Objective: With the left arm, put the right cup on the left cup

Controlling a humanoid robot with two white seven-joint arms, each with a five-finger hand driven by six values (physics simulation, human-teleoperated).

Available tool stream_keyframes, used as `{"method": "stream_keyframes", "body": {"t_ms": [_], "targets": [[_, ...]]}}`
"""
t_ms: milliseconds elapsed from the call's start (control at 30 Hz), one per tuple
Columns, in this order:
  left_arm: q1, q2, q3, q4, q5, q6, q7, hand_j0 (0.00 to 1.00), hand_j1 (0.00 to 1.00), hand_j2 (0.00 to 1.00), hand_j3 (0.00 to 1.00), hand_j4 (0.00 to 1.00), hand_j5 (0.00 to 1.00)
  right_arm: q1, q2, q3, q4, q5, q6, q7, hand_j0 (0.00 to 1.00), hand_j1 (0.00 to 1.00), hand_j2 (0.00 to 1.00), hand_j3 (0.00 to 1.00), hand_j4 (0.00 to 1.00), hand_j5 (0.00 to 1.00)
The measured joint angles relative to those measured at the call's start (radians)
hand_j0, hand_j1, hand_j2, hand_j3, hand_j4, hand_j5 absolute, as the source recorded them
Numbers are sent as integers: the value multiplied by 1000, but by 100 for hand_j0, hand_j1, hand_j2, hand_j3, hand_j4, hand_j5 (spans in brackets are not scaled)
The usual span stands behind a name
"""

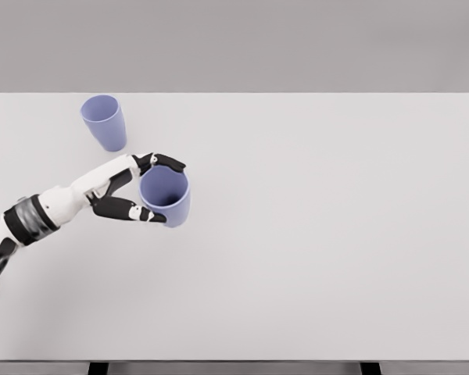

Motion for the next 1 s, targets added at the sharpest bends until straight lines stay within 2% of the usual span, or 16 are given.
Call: {"method": "stream_keyframes", "body": {"t_ms": [700,1000], "targets": [[-100,42,24,20,75,60,0,69,69,69,69,69,69,0,0,0,0,0,0,0,100,100,100,100,100,100],[-164,42,30,82,88,61,0,69,69,69,69,69,69,0,0,0,0,0,0,0,100,100,100,100,100,100]]}}
